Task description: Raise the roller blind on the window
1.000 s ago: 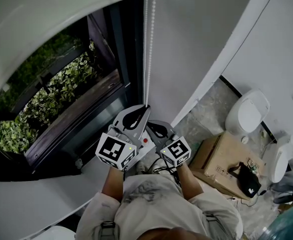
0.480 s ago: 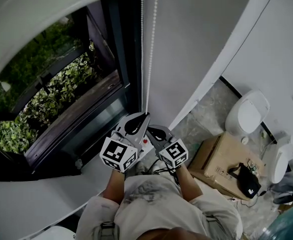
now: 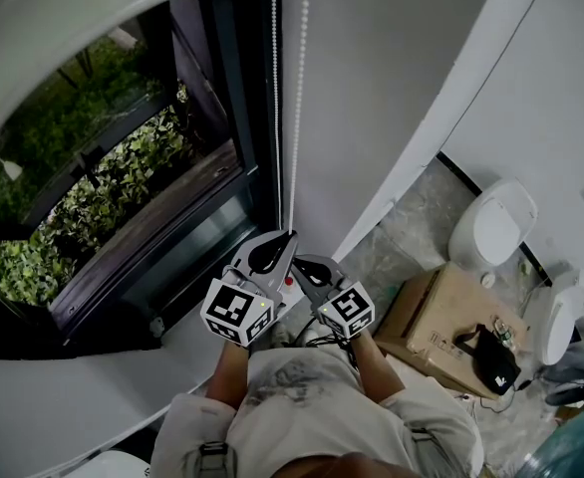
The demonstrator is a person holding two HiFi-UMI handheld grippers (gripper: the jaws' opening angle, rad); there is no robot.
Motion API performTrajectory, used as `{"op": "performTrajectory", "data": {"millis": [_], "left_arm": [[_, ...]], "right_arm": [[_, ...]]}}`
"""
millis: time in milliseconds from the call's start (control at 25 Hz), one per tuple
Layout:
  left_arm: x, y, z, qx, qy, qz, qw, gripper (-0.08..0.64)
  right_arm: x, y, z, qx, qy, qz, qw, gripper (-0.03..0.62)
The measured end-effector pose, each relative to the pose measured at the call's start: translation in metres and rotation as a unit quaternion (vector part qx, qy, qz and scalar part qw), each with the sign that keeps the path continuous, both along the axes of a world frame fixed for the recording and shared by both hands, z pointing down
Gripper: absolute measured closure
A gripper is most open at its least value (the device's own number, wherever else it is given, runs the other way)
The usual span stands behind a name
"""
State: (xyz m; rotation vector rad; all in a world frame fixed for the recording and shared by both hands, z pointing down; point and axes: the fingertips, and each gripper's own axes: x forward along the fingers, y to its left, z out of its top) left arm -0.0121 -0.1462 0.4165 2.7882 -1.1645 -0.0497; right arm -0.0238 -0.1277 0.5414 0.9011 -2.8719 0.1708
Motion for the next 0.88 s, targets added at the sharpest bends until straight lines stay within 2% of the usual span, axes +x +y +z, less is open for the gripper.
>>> {"op": "performTrajectory", "data": {"millis": [120,400,560,880], "left_arm": [[0.001,0.001,0.0,0.0,-0.001,-0.001,1.0,0.549],[0.001,0.004,0.0,0.004,-0.002,-0.002,1.0,0.549],[0.0,0.004,0.0,0.005,-0.005,-0.005,1.0,0.549],[0.0,0.003,0.001,0.007,-0.006,-0.011,0.9999,0.549]], "right_arm": [[0.004,0.005,-0.004,0.016,-0.005,0.001,1.0,0.572],[0.021,0.011,-0.056,0.048,-0.039,0.019,0.998,0.535],[0.032,0.013,-0.096,0.093,-0.078,0.022,0.992,0.532],[0.037,0.018,-0.16,0.13,-0.086,0.006,0.988,0.522]]}}
